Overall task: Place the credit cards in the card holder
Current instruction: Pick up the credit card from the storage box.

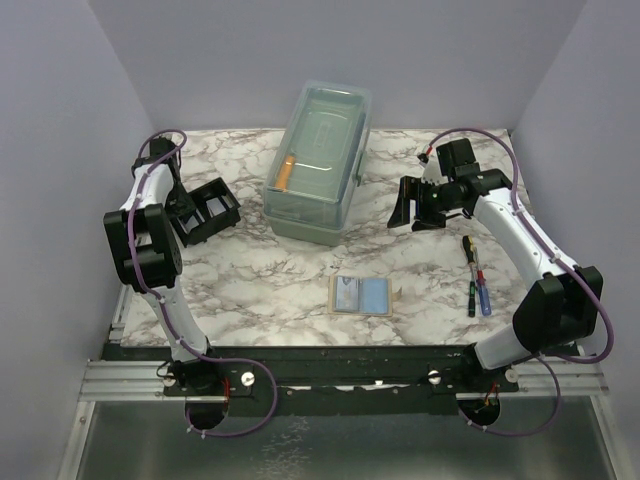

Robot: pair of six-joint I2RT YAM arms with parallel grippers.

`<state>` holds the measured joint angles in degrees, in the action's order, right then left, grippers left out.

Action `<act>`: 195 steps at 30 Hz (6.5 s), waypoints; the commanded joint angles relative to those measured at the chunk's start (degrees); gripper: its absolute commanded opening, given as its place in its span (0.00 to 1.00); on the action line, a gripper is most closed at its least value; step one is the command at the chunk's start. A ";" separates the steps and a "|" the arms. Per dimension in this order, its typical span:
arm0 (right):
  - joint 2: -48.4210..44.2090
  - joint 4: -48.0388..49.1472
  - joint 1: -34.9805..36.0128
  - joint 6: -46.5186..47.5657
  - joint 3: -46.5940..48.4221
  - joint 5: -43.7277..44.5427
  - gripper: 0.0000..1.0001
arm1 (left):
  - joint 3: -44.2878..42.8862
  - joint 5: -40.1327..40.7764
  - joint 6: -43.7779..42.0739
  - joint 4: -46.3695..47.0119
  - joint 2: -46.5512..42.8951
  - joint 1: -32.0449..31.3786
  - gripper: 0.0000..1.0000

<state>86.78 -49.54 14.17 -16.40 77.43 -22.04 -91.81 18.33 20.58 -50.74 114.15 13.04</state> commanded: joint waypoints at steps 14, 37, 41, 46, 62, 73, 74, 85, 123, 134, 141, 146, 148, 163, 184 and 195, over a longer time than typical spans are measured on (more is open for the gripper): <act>0.78 -0.60 -0.25 0.93 1.32 -1.76 0.73 | -0.32 -0.15 -1.38 -2.31 -0.31 0.15 0.50; 0.17 -0.21 -0.21 0.89 0.72 -1.91 0.72 | -2.57 -0.11 -3.33 -5.23 -2.00 0.15 0.34; 0.05 -0.26 -0.20 0.83 0.62 -2.00 0.72 | -2.63 -0.48 -3.44 -5.33 -2.24 0.16 0.31; -0.04 -0.22 -0.27 0.78 0.53 -2.04 0.72 | -2.75 -0.72 -3.75 -5.49 -2.55 0.15 0.27; -0.04 -0.21 -0.23 0.80 0.36 -2.15 0.72 | -3.31 -1.27 -4.16 -6.21 -2.90 0.15 0.20; 0.35 -0.35 -0.23 0.80 0.44 -2.18 0.72 | -6.87 -2.69 -3.15 -6.21 -2.50 0.15 0.15; 0.40 -0.32 -0.25 0.80 0.51 -2.16 0.72 | -7.16 -2.96 -3.02 -6.21 -2.45 0.15 0.13; 0.71 -0.36 -0.27 0.83 0.69 -2.44 0.71 | -7.45 -3.30 -2.77 -6.28 -2.51 0.17 0.11; 0.89 -0.75 -0.27 0.84 1.17 -2.33 0.71 | -0.82 -0.41 -5.07 -5.69 2.22 0.15 0.45; 0.84 -0.52 -0.21 0.84 1.06 -2.70 0.70 | -4.11 0.25 -6.07 -8.79 0.57 0.17 0.35; 0.61 -0.59 -0.21 0.81 0.97 -2.57 0.70 | -4.63 -0.07 -6.03 -9.37 -0.05 0.20 0.30; 0.70 -0.56 -0.21 0.83 0.97 -2.72 0.70 | -4.29 -0.13 -6.22 -9.64 -0.69 0.23 0.28; 0.71 -0.55 -0.20 0.79 0.97 -2.74 0.70 | -4.16 -0.18 -6.20 -9.64 -0.98 0.36 0.27; 0.92 -0.53 -0.21 0.71 0.88 -3.19 0.70 | -5.80 -0.40 -6.27 -10.08 -2.22 0.59 0.16; 0.49 -0.15 -0.20 0.37 0.04 -3.93 0.70 | -10.20 -1.36 -2.48 -7.68 -5.07 0.59 0.06; -3.03 -0.15 -0.25 1.38 -3.05 -2.66 0.69 | -10.17 -10.46 -0.55 -6.81 -19.25 -0.90 0.00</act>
<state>86.85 -49.36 14.17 -16.36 76.44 -24.88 -101.78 14.17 18.96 -59.13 104.01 12.95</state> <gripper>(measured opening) 0.684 0.024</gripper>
